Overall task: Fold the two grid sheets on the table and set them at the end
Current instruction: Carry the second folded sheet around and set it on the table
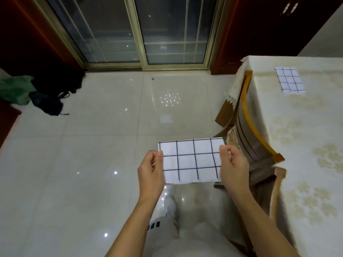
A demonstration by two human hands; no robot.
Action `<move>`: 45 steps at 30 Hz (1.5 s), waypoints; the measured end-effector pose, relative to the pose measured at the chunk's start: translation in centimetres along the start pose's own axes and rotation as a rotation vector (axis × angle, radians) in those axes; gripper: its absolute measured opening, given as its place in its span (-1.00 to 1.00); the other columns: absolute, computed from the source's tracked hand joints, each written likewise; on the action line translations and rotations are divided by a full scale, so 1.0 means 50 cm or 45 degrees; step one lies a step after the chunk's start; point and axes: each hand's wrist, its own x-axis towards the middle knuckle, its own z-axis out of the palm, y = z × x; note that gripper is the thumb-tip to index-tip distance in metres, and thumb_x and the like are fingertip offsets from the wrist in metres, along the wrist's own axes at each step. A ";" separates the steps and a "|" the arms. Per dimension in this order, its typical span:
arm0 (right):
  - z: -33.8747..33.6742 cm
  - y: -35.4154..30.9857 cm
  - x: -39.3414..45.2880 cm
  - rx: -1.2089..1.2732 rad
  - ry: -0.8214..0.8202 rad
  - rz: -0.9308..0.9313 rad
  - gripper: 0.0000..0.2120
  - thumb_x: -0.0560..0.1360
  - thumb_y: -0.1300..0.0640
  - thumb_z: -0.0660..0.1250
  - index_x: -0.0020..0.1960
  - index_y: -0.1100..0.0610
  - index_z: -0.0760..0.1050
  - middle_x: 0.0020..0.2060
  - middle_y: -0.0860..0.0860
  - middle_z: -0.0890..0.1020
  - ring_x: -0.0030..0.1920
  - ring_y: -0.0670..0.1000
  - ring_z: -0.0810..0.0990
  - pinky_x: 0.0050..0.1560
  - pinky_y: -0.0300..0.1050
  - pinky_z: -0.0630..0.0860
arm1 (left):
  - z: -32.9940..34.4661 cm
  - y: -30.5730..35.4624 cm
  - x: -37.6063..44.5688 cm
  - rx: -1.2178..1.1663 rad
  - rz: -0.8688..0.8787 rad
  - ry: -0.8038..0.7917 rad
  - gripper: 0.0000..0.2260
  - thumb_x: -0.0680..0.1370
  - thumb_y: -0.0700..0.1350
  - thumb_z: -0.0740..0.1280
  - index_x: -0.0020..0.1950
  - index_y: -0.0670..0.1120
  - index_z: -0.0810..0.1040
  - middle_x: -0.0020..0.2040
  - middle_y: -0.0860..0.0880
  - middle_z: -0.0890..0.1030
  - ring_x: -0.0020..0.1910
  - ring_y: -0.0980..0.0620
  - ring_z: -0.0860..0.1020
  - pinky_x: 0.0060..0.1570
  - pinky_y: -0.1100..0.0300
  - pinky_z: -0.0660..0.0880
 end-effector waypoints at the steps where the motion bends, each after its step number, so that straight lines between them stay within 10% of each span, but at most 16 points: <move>1: 0.015 -0.012 0.021 -0.003 0.011 0.010 -0.77 0.64 0.02 0.19 -0.14 0.07 0.49 -0.33 0.21 0.54 -0.34 0.03 0.50 -0.26 -0.02 0.50 | 0.000 0.006 0.030 -0.003 0.007 -0.010 -0.72 0.66 -0.06 0.22 -0.18 -0.17 0.48 -0.35 -0.08 0.40 -0.37 0.11 0.33 -0.37 0.25 0.32; 21: 0.105 -0.053 0.421 0.110 0.134 0.061 -0.75 0.64 0.09 0.21 -0.20 0.10 0.44 -0.48 -0.07 0.34 -0.46 -0.13 0.30 -0.42 -0.30 0.26 | 0.188 0.109 0.440 0.052 0.009 -0.157 -0.73 0.66 -0.07 0.22 -0.20 -0.13 0.48 -0.36 -0.02 0.38 -0.37 0.12 0.31 -0.38 0.31 0.30; 26: 0.072 -0.056 0.582 0.135 0.156 0.133 -0.77 0.65 0.03 0.20 -0.13 0.08 0.49 -0.43 0.05 0.42 -0.43 -0.11 0.34 -0.39 -0.23 0.34 | 0.310 0.163 0.551 0.064 0.021 -0.176 -0.74 0.66 -0.05 0.22 -0.16 -0.16 0.49 -0.26 -0.28 0.46 -0.30 0.04 0.39 -0.30 0.17 0.37; 35: -0.046 -0.020 0.792 0.172 0.435 0.258 -0.77 0.64 -0.03 0.21 -0.12 0.03 0.51 -0.33 0.11 0.62 -0.27 0.12 0.60 -0.22 0.14 0.57 | 0.560 0.272 0.678 0.110 0.155 -0.374 -0.75 0.66 -0.09 0.22 -0.19 -0.10 0.49 -0.35 0.02 0.45 -0.34 0.15 0.38 -0.33 0.30 0.36; 45: -0.180 0.045 0.858 0.205 0.759 0.443 -0.76 0.65 -0.02 0.19 -0.13 0.03 0.50 -0.38 0.23 0.55 -0.38 0.13 0.49 -0.39 -0.05 0.40 | 0.805 0.328 0.727 0.170 0.239 -0.787 -0.75 0.66 -0.07 0.22 -0.16 -0.12 0.51 -0.35 0.04 0.48 -0.34 0.13 0.42 -0.34 0.23 0.41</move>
